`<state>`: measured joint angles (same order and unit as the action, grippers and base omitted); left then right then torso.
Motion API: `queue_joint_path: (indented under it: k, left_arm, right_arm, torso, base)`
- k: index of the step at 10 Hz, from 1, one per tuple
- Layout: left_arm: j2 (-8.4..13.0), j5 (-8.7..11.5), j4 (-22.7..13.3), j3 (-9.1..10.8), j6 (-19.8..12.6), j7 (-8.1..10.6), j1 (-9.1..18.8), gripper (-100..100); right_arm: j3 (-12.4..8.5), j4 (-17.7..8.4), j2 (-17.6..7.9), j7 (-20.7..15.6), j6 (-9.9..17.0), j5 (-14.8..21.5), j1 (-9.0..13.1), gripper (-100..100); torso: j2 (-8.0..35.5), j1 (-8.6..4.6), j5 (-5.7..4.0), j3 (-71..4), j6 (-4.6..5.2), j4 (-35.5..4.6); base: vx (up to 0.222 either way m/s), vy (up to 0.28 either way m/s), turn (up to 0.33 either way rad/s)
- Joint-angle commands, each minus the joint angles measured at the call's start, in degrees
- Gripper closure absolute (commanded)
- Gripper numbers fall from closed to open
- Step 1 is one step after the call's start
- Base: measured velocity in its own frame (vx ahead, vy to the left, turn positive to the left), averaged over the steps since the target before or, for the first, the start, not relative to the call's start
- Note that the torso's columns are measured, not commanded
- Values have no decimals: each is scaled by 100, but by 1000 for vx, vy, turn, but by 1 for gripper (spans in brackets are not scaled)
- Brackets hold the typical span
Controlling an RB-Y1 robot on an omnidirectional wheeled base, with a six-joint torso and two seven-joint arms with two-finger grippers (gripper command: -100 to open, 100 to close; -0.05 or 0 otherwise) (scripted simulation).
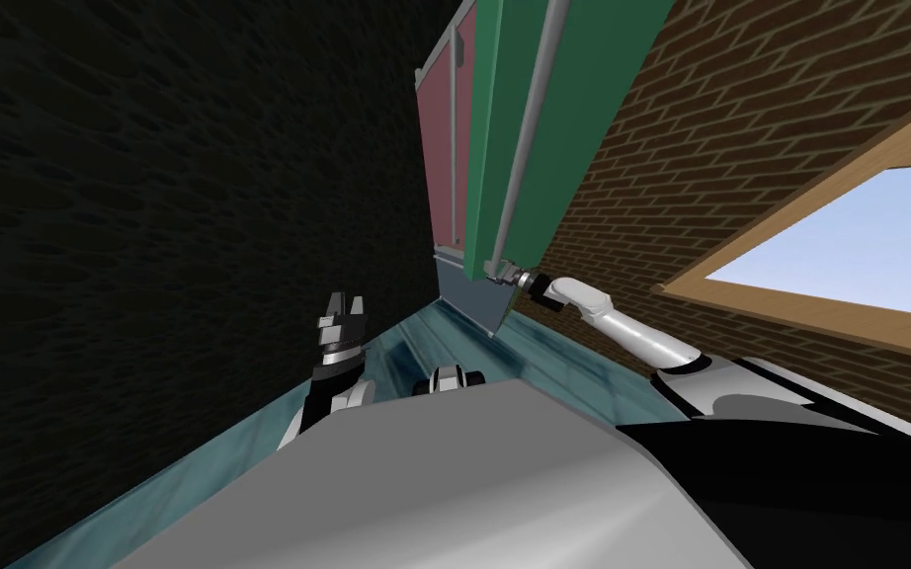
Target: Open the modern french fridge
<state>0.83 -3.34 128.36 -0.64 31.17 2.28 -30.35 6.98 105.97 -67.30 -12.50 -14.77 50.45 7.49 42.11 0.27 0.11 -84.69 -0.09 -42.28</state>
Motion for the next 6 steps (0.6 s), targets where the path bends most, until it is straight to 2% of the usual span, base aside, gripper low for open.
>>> queue_joint_path:
  k: [1, 2, 3, 4, 6]
  left_arm:
    - [0, 0, 0, 0, 0, 0, 0, 0]
    - [0, 0, 0, 0, 0, 0, 0, 0]
    - [0, 0, 0, 0, 0, 0, 0, 0]
    - [1, 0, 0, 0, 0, 0, 0, 0]
    - [1, 0, 0, 0, 0, 0, 0, 0]
  right_arm:
    - [-84, 18, -324, 286, -50, -154, 150, -100]
    - [-110, 19, -392, 342, -70, -189, 175, -100]
    - [-21, -30, -304, 237, -147, -140, 77, -100]
    - [-11, -44, -310, 237, -147, -135, 67, 0]
    - [7, -57, -309, 231, -150, -129, 48, 0]
  torso:
    - [10, 0, 9, 2, -11, -20]
    - [31, -6, 17, 11, 1, -46]
    - [49, -20, 23, 13, 0, -65]
    - [51, -25, 11, 20, -3, -45]
    - [41, -18, -1, 25, 7, -20]
  base:
    - [4, 42, -27]
    - [8, 31, -30]
    - [5, 16, -22]
    - [0, 0, 0]
    - [0, 0, 0]
